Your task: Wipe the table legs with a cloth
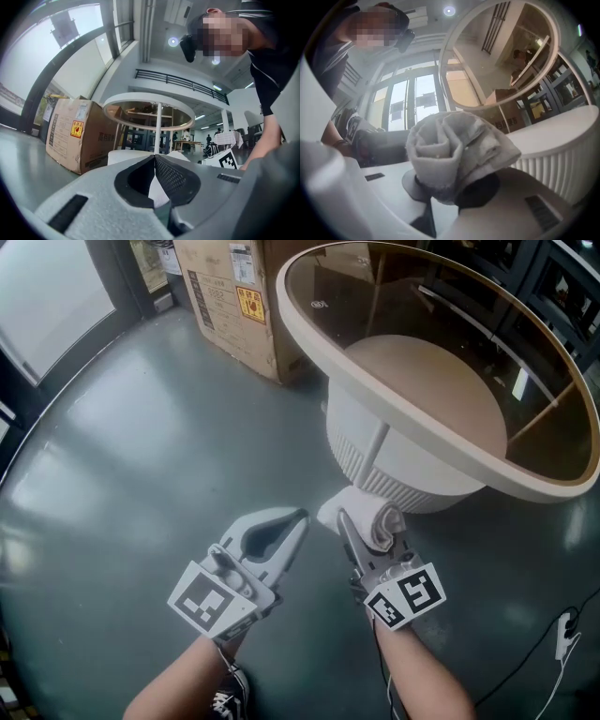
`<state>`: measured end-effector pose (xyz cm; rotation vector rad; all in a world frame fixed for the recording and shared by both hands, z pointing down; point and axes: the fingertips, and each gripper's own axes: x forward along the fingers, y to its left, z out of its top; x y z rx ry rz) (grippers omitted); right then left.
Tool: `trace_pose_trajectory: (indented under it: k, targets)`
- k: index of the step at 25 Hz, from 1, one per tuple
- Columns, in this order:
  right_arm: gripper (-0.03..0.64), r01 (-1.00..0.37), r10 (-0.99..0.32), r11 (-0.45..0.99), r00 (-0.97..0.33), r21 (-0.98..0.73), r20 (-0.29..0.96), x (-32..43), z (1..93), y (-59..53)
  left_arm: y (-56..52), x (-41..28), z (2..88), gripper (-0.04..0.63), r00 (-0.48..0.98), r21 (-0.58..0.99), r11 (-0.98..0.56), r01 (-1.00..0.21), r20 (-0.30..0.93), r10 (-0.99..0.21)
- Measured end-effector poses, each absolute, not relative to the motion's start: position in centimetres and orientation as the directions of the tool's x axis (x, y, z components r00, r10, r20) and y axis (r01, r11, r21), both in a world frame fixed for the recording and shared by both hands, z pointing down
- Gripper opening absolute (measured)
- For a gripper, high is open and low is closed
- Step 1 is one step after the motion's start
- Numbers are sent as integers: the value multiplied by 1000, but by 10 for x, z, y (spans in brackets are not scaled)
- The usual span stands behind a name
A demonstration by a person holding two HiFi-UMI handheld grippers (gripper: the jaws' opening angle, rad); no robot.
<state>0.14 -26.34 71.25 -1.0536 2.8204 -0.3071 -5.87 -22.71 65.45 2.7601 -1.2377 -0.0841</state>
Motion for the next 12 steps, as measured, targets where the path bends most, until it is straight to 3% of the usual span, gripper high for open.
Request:
trace_pose_trajectory:
  k: [6, 12]
  targets:
    - [81, -649, -636, 704, -757, -288, 151, -4, 802, -265, -218, -61, 680, 5, 675, 137, -664, -735, 47, -737]
    - [77, -624, -567, 696, -781, -354, 261, -11, 852, -269, -207, -59, 692, 5, 683, 155, -668, -728, 74, -726]
